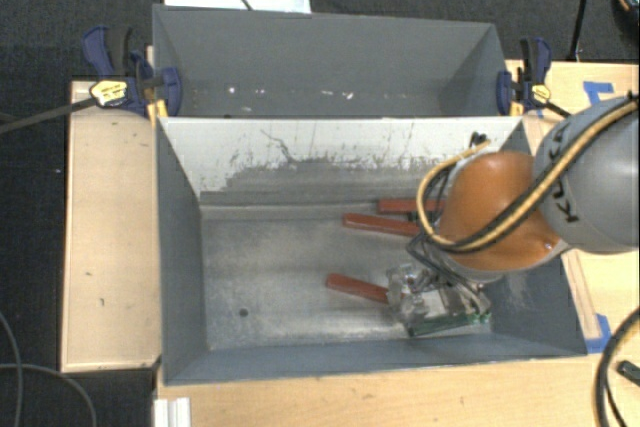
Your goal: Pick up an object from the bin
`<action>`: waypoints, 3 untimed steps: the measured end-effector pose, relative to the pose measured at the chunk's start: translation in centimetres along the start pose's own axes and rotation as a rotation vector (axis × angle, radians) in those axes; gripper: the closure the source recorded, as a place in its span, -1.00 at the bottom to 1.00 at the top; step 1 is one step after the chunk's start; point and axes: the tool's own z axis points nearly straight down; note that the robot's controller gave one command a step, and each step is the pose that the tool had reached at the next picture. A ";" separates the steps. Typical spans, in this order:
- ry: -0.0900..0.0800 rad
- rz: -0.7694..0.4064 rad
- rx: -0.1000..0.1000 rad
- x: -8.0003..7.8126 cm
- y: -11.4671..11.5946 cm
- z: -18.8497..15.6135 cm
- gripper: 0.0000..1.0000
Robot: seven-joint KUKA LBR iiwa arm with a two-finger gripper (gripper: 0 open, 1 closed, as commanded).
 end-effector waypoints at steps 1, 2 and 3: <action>0.000 0.005 0.000 0.0 0.0 0.0 -1.00; 0.001 0.009 0.000 0.0 0.0 0.0 1.00; 0.000 0.009 0.000 0.0 0.0 0.0 -1.00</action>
Offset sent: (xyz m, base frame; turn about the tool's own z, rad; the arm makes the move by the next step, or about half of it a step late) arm 0.0000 0.0000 0.0000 0.0000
